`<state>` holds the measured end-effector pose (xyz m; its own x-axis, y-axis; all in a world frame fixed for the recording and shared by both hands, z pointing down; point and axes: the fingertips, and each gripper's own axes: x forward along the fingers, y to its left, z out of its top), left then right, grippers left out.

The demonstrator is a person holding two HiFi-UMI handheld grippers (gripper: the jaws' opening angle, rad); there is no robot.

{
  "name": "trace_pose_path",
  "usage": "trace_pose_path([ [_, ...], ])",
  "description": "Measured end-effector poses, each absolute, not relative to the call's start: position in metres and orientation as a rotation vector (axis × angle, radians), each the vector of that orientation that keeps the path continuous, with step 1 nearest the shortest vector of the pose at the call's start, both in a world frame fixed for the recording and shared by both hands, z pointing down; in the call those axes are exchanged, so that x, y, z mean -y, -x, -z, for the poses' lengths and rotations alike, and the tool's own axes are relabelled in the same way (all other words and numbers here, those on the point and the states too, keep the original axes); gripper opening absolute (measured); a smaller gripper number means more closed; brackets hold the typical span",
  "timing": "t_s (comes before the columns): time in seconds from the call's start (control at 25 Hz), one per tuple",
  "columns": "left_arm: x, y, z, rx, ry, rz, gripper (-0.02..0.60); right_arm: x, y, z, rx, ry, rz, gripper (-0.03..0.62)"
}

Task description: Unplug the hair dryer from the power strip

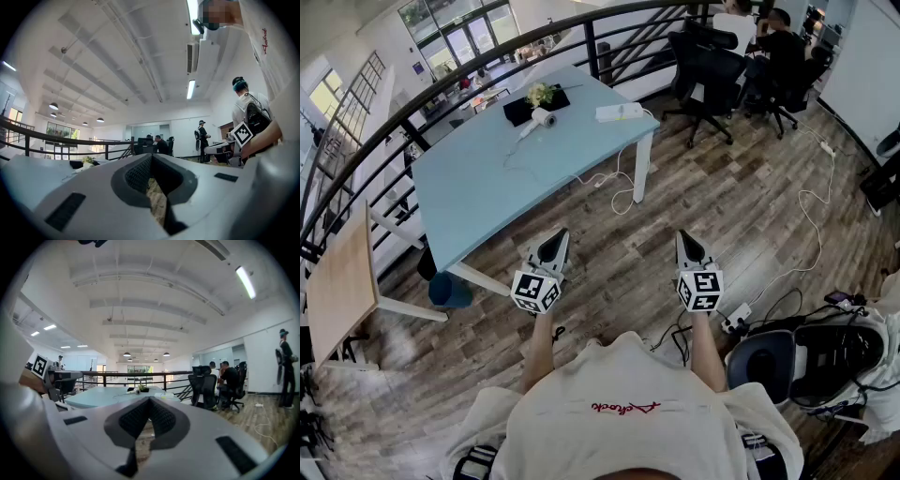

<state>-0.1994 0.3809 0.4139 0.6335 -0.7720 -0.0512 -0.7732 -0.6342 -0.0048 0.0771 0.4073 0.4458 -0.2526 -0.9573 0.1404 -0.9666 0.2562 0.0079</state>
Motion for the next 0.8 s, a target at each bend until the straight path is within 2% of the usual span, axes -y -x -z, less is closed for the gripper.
trace_pose_path([
  [0.8,-0.427,0.167,-0.431,-1.391,2.854,-0.044,0.009,-0.448,-0.081,-0.465,2.495,-1.730,-0.182,0.018],
])
